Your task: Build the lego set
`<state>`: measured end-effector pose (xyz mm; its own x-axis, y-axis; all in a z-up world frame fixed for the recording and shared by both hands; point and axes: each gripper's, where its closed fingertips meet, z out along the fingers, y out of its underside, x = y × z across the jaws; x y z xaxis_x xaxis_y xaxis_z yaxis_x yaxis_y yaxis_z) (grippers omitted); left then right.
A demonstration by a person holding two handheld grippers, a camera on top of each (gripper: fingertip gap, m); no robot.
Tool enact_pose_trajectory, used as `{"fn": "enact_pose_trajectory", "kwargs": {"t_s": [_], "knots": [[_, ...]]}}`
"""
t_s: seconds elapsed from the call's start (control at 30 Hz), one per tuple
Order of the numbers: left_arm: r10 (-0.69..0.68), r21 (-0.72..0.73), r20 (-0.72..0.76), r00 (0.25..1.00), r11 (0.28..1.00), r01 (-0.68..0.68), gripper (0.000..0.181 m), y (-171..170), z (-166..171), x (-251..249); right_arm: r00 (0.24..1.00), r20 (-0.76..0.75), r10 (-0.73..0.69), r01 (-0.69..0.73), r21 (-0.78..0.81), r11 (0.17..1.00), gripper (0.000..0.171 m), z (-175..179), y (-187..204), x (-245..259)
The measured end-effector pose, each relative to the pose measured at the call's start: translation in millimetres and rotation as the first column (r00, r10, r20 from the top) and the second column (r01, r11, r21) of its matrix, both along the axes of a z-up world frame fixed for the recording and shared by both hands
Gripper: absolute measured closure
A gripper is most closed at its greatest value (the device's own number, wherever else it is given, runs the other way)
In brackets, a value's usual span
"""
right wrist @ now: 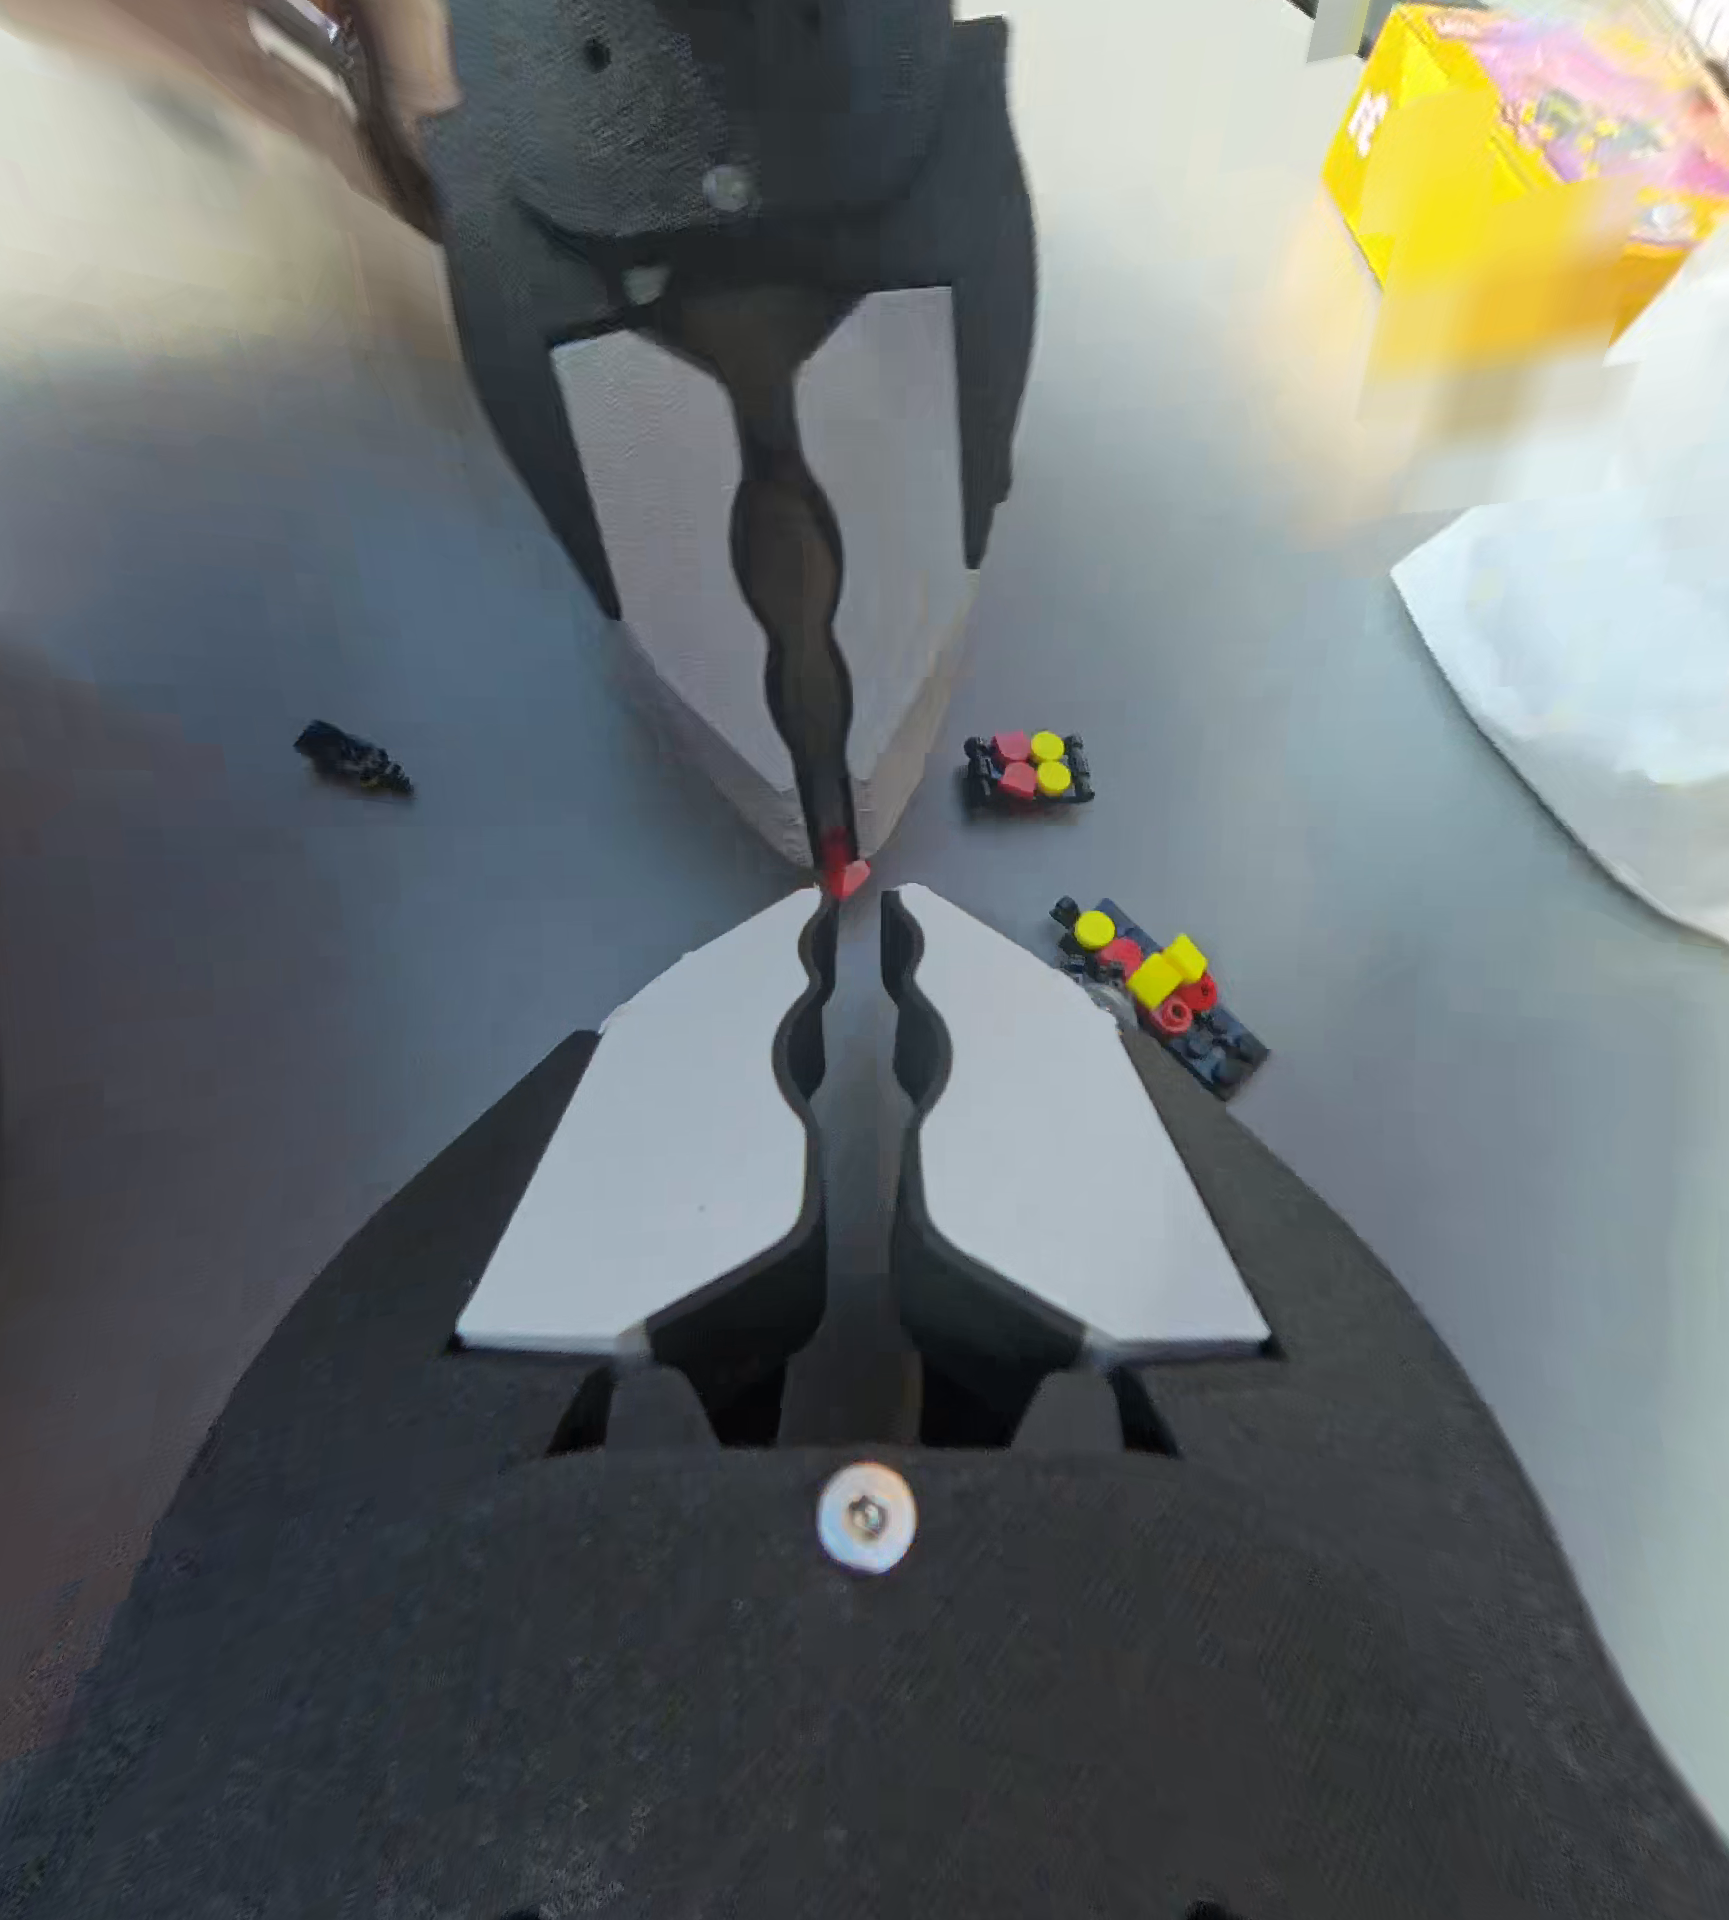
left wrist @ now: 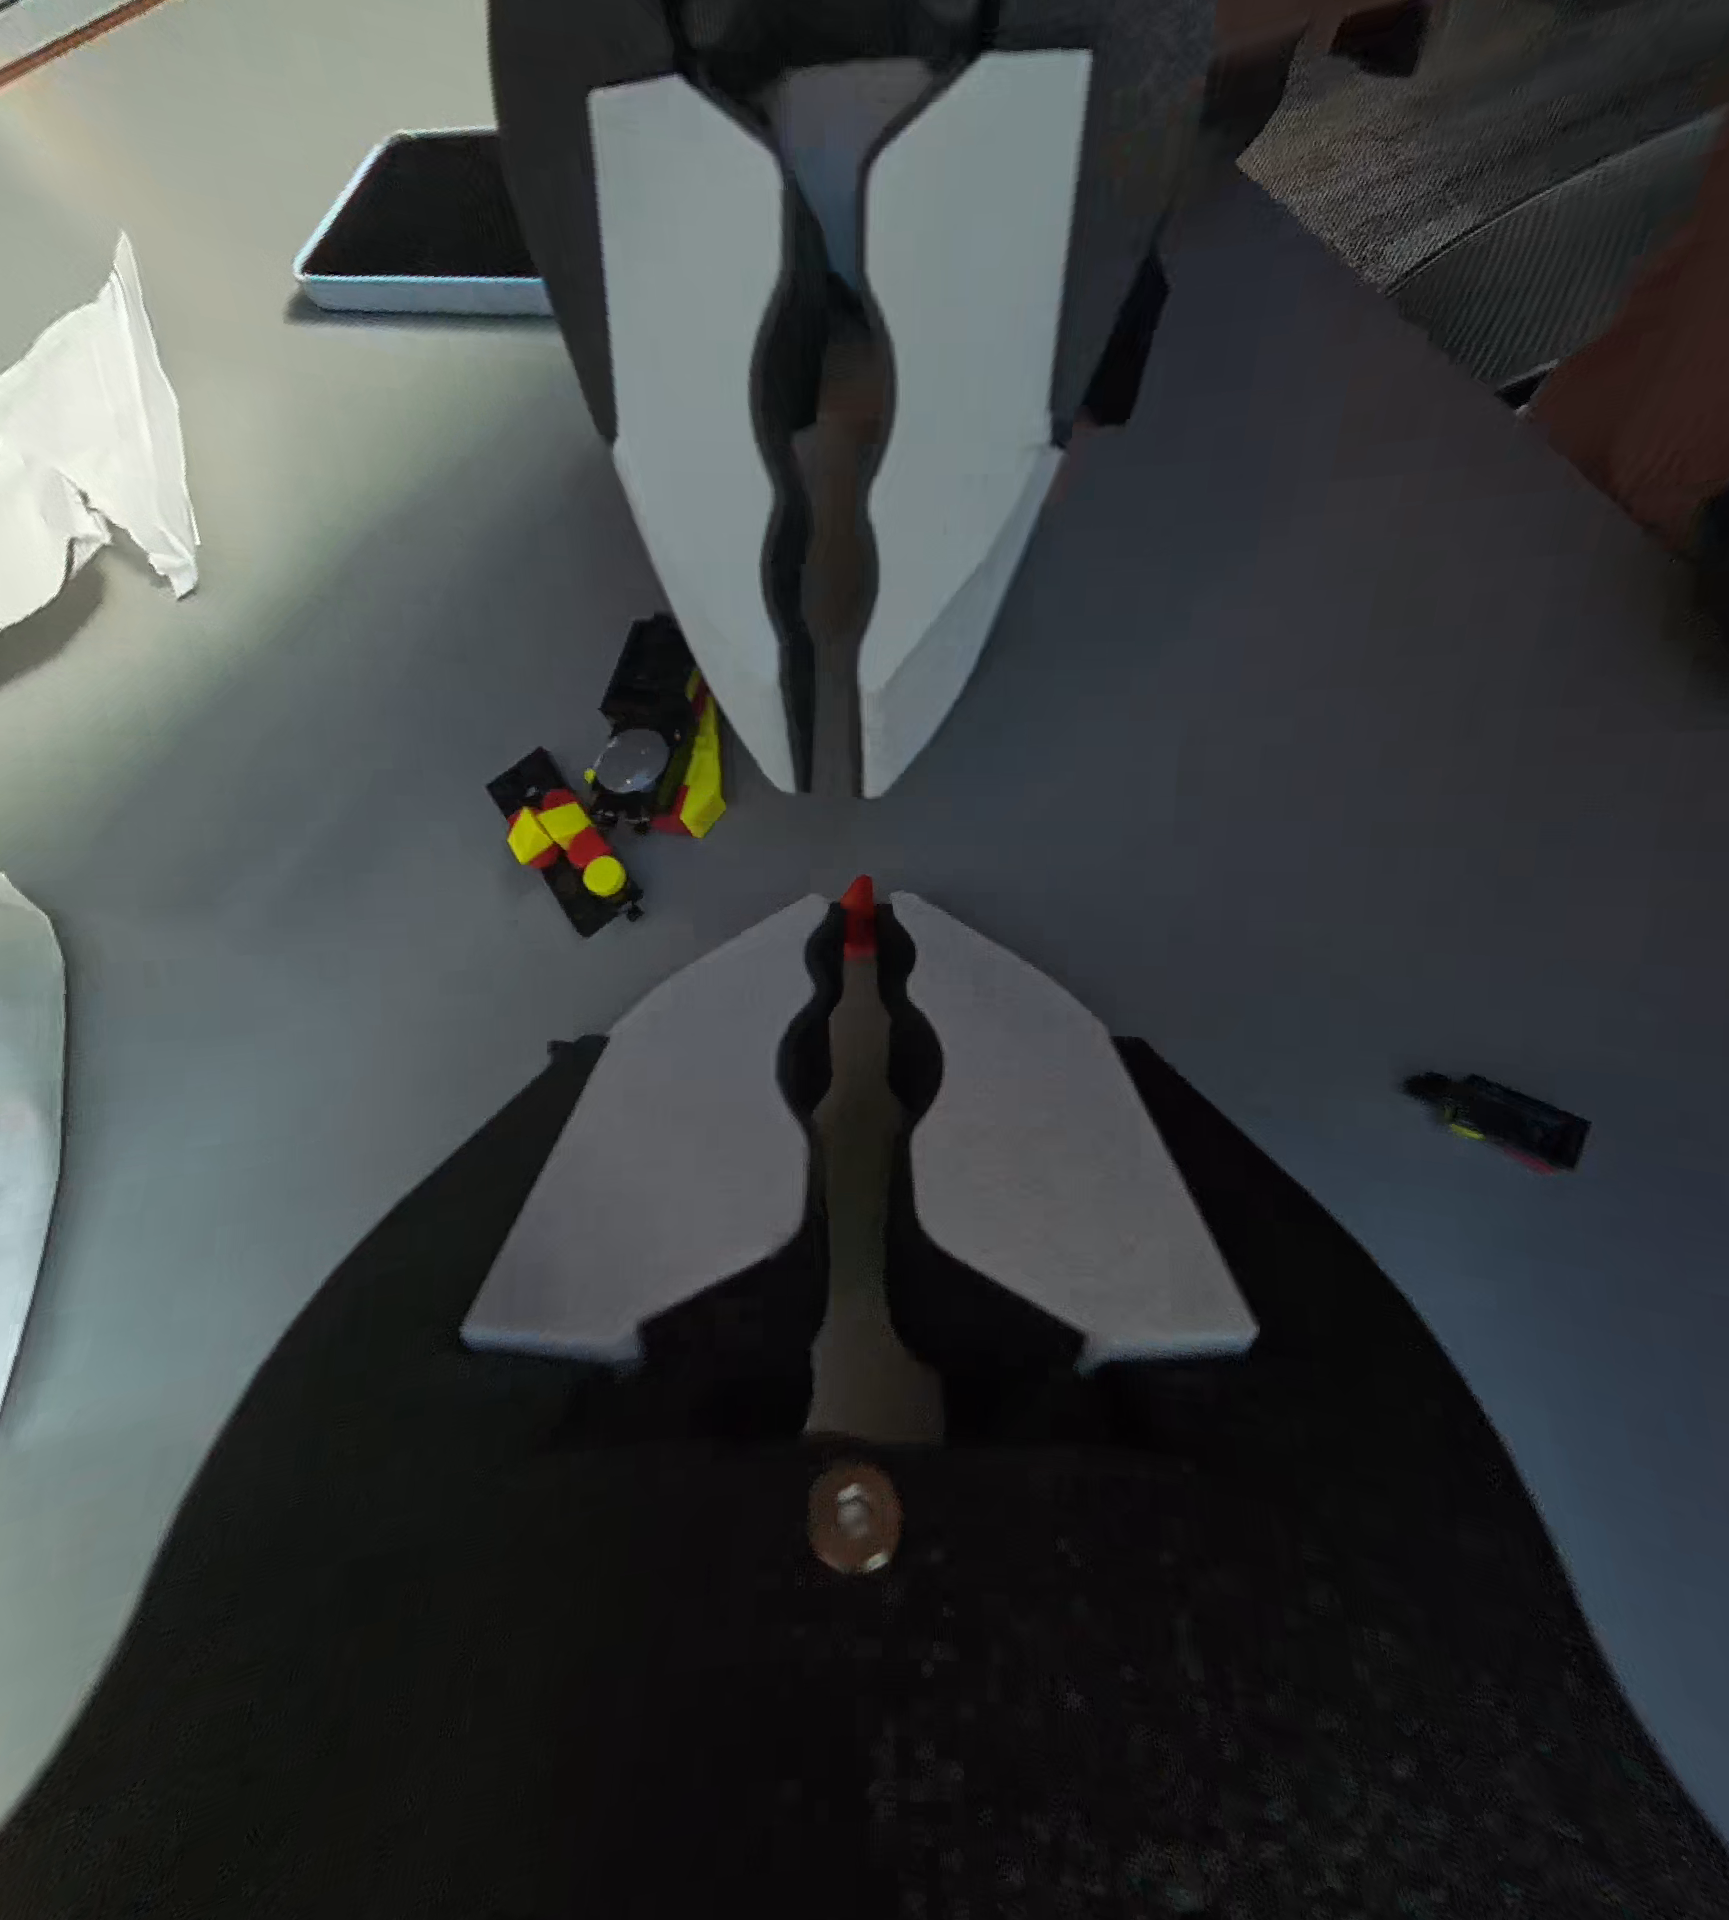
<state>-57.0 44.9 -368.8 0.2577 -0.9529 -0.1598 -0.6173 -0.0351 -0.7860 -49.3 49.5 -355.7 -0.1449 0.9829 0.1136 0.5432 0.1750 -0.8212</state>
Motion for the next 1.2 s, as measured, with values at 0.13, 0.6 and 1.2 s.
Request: {"fn": "enact_pose_trajectory", "kwargs": {"t_s": [0.13, 0.6, 1.2], "knots": [[-0.013, -0.166, 0.077, 0.997, 0.986, 0.026, 0.176, 1.8, 5.4, -0.7, 0.999, 0.035, 0.040, -0.047, 0.200, 0.979, 0.161, -10.0, -1.5, -5.5], [-0.049, -0.239, 0.073, 0.996, 0.969, 0.065, 0.176, -1.7, 2.3, 1.0, 0.996, 0.072, 0.048, -0.070, 0.346, 0.936, 0.163, -14.6, 1.0, -10.7], [-0.028, -0.069, 0.021, 0.999, 0.997, 0.029, 0.167, 3.8, 5.1, -0.8, 0.990, 0.140, 0.018, -0.052, 0.243, 0.969, 0.168, -21.3, 4.1, -7.6]]}}
